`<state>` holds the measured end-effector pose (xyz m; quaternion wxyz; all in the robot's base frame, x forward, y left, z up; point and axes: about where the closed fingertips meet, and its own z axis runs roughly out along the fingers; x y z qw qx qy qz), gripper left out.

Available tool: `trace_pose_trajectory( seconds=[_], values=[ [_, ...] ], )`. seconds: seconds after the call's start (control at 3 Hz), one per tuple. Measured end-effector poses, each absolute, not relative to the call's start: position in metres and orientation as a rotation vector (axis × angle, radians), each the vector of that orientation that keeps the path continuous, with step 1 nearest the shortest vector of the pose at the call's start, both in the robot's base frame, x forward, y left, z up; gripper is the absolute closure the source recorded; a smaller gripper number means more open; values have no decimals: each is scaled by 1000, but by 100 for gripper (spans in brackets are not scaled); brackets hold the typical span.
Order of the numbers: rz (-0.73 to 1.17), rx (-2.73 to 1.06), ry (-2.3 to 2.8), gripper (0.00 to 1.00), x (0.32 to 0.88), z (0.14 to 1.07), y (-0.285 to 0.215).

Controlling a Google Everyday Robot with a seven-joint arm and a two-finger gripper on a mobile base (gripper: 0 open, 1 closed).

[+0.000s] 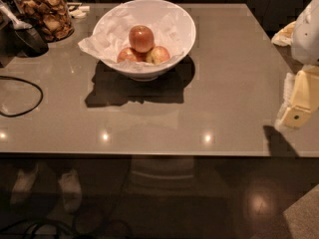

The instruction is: Pick apple from white bowl

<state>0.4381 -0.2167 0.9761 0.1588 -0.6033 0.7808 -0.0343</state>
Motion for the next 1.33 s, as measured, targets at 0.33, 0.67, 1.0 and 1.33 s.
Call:
trace_pose_trajectory(
  seconds=[0.33,0.67,1.0,1.33],
  values=[
    [-98,-1725,2232,0,438,976,-217],
    [-83,-1664,2258,0,456,982,-217],
    [-68,-1616,2243,0,523,1004,-204],
    [-77,-1606,2223,0,527,1009,-201]
  ],
)
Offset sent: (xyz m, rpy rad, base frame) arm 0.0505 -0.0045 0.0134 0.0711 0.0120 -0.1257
